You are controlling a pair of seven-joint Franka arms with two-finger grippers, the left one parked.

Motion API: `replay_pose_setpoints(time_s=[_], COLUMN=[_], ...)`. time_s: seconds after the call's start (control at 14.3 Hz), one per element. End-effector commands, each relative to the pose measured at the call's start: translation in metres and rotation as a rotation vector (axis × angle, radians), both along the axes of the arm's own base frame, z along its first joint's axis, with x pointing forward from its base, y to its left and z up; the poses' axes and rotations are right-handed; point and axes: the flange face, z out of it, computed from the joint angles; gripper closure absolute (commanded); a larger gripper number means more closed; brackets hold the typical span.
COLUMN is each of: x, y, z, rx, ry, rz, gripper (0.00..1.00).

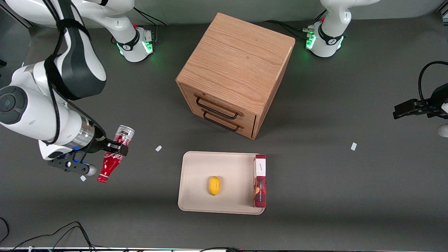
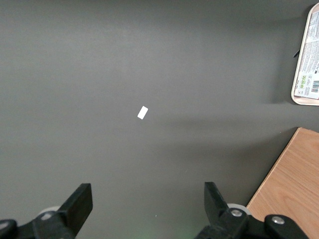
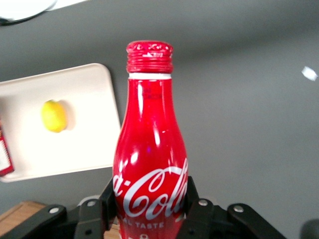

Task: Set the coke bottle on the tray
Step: 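Lift the bottle and swing it upright with the right gripper, then carry the upright bottle over the cream tray beside the lemon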

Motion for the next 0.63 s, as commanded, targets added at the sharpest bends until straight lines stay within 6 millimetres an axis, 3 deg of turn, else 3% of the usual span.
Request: replay_pose_setpoints(time_s=[0.0, 0.21, 0.28, 0.42, 0.56], x=[0.023, 0.050, 0.057, 0.066, 0.070], y=[0.045, 0.085, 0.092, 0.110, 0.120], z=[-0.003, -0.051, -0.073, -0.124, -0.163], rx=[0.015, 0.061, 0.069, 0.081, 0.092], ry=[-0.043, -0.134, -0.153, -0.169, -0.172], rz=[0.162, 0.239, 0.242, 0.251, 0.255], gripper=[0.89, 0.87, 0.85, 0.72, 0.72])
